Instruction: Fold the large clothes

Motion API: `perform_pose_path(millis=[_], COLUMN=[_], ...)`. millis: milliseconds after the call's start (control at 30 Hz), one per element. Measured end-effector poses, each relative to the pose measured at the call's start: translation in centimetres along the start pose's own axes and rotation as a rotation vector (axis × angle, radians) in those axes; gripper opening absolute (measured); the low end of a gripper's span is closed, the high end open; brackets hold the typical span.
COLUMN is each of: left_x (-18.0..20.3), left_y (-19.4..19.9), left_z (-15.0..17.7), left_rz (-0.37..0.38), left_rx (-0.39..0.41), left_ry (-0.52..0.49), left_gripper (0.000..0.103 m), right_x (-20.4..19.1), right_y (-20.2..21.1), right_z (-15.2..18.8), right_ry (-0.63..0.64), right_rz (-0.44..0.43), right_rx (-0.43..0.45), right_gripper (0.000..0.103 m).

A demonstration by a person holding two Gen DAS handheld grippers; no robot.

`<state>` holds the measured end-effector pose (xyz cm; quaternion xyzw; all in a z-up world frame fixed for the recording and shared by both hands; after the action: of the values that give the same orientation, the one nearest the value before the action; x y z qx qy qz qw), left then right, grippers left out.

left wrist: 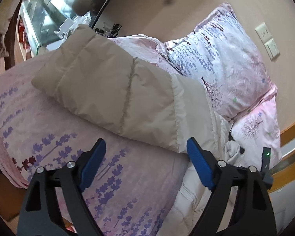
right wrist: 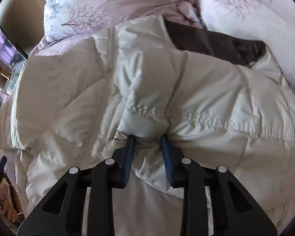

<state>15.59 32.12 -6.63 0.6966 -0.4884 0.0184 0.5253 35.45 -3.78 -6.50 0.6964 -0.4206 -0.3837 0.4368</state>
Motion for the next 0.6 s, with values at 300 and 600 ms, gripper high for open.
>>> perform_pose_path(millis=[300,600], left_x=[-2.7,-7.1], left_y=[0.9,-0.2], left_z=[-1.2,-3.2], left_rz=[0.004,-0.040], left_rx=[0.024,0.054], left_ry=[0.177,0.388], left_gripper=[0.080,0.056], right_x=[-0.9,3.2], right_y=[3.9,9.2], right_z=[0.7,2.7], right_ry=[-0.004,-0.090], right_rz=[-0.064,-0.168], right_rx=[0.112,0.179], right_gripper=[0.055,0.062])
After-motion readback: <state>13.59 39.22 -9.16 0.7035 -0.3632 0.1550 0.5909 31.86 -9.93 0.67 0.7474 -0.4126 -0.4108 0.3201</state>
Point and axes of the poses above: each gripper's, at about its wrist camera, not at the fingertips, and y roughly against the way its jaws point, x to its right, z to its underside, the point moved 6 cm from there along -y, roughly the way its jaws point, and after that the axes turned 7 degrees about -z, right-handed, at the moved point
